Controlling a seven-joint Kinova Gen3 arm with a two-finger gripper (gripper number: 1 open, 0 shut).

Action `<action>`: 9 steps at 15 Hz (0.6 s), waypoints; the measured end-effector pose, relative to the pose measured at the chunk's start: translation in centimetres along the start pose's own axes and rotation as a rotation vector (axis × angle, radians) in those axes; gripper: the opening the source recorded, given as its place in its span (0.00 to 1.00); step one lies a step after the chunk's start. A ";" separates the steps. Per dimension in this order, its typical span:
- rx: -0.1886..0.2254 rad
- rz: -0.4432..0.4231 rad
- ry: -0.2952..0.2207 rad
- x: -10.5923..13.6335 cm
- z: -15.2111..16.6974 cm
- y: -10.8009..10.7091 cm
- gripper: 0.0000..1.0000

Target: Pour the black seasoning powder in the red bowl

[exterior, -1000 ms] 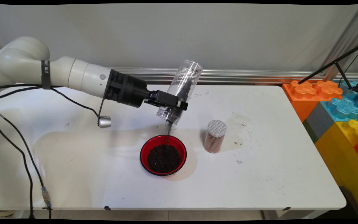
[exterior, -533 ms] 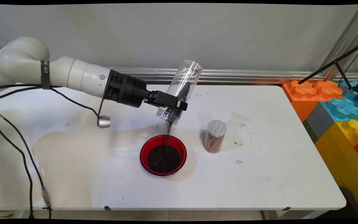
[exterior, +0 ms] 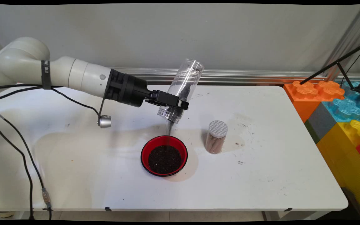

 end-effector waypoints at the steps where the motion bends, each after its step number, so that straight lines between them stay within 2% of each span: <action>1: 0.000 0.003 -0.001 0.0 0.0 0.0 0.00; 9: 0.002 0.024 -0.007 -0.1 0.1 0.2 0.00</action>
